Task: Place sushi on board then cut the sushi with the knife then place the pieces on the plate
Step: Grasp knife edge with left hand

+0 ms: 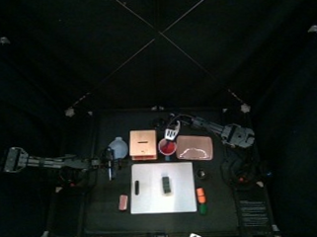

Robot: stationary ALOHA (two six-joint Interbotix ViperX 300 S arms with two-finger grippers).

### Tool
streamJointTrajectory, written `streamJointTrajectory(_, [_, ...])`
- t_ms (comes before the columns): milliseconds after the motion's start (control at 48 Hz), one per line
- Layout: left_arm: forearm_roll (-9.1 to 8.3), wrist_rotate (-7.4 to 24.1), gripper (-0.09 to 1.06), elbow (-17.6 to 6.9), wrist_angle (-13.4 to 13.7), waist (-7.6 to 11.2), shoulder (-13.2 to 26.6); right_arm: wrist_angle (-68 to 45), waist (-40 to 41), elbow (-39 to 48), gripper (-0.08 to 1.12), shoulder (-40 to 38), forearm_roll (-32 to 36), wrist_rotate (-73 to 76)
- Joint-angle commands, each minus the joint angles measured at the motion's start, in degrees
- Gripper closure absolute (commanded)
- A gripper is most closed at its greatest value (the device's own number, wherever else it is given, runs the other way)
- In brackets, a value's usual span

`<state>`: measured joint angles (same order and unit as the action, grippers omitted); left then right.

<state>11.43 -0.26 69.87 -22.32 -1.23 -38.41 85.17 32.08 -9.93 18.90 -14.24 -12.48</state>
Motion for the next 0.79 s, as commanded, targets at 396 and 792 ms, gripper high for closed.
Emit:
streamJointTrajectory(396, [1.32,-0.1,0.97,-0.7,-0.4,-0.09,0.1,1.6,0.0,-5.1,0.72,-6.2,0.5,0.9])
streamJointTrajectory(792, [1.41,0.1,0.97,-1.1,-0.7,-0.35,0.0,2.5,-0.1,-5.1,0.72,-13.6,0.2,1.0])
